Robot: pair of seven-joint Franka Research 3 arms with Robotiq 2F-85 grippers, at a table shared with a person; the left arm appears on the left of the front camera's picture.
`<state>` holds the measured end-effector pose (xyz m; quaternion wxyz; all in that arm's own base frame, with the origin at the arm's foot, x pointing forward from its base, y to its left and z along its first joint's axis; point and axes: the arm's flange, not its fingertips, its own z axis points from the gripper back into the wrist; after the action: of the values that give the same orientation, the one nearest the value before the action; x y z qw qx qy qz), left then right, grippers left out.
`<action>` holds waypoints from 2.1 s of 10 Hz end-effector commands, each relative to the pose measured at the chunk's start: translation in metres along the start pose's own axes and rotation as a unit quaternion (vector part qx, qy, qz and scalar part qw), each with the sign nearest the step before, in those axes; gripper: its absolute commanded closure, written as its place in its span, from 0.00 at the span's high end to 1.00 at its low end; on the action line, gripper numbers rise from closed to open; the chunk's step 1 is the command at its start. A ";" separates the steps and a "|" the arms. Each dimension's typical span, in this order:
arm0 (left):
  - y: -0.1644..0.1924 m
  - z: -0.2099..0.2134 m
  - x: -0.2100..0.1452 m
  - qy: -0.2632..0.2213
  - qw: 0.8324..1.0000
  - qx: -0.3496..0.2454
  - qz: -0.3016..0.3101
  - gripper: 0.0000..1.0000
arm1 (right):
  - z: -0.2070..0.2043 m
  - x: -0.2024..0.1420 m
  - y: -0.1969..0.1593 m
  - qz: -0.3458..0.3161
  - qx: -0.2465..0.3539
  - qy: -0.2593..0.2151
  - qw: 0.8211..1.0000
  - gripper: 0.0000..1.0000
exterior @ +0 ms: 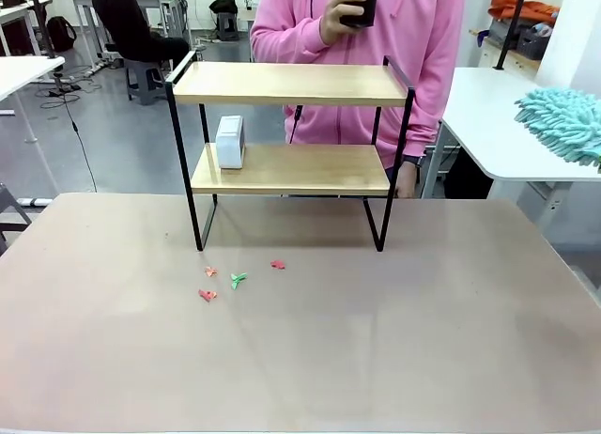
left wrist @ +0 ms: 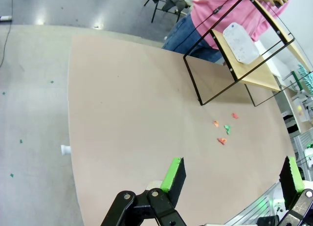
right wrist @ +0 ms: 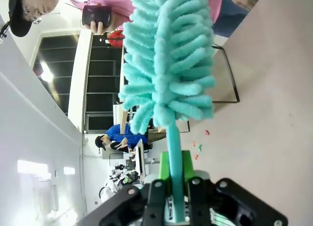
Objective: Clean the shelf.
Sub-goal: Clean the remaining tier of the Shelf with the Duster once objects are removed, then hand the Duster back to the human.
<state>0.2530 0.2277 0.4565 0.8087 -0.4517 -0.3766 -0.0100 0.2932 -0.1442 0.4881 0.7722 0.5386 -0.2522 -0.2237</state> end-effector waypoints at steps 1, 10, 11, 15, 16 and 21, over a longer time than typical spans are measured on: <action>-0.001 -0.001 0.001 -0.010 1.000 -0.008 -0.009 1.00 | -0.003 -0.001 0.000 0.013 0.005 0.005 1.000 0.13; -0.043 -0.020 0.027 0.000 0.998 -0.055 -0.044 1.00 | 0.013 -0.002 0.029 0.065 0.080 0.016 0.995 0.13; -0.089 -0.037 0.045 0.006 0.989 -0.110 -0.097 1.00 | 0.017 0.001 0.071 0.126 0.133 0.029 0.983 0.13; -0.204 -0.105 0.008 0.149 0.933 -0.254 -0.206 1.00 | -0.015 -0.070 0.138 0.269 0.119 0.351 0.889 0.13; -0.212 -0.116 -0.007 0.177 0.922 -0.270 -0.213 1.00 | -0.022 -0.088 0.131 0.289 0.119 0.416 0.854 0.13; -0.221 -0.118 -0.006 0.189 0.924 -0.257 -0.210 1.00 | -0.025 -0.102 0.137 0.260 0.099 0.390 0.878 0.13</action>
<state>0.2421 0.0128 0.5800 0.7022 -0.5415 -0.2960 -0.3550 0.2431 -0.0241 0.5986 0.7780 0.5780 -0.0960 0.2265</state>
